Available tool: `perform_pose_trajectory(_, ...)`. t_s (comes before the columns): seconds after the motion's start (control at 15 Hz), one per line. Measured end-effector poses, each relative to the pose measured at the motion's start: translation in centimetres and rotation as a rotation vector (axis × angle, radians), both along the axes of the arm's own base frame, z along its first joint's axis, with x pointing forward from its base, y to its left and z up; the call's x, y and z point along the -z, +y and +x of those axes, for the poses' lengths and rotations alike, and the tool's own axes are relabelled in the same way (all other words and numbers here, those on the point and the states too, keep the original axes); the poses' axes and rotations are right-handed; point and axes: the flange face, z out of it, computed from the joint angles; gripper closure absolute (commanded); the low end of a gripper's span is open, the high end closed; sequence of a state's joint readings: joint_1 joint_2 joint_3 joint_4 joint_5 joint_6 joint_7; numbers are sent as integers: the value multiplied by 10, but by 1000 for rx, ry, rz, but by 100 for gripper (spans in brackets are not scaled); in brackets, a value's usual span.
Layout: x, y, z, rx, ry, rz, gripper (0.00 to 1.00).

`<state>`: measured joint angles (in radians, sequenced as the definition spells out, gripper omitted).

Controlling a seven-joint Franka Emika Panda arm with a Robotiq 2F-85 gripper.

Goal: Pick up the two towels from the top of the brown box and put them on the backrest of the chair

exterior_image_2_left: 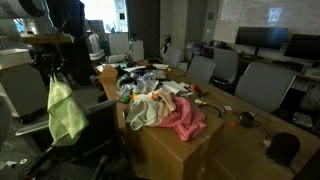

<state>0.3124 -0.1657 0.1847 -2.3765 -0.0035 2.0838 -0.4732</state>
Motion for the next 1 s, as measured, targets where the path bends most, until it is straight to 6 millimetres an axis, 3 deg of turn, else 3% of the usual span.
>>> perform_pose_trajectory(0.2,-1,7,16,118,30,80,99)
perform_pose_trajectory(0.33,9,8,29,184,53,85,99)
perform_pose_trajectory(0.87,98,0,60,312,155,-50,99)
perform_pose_trajectory(0.93,105,-1,64,322,163,-56,71)
perform_pose_trajectory(1.0,110,-2,67,330,168,-60,70)
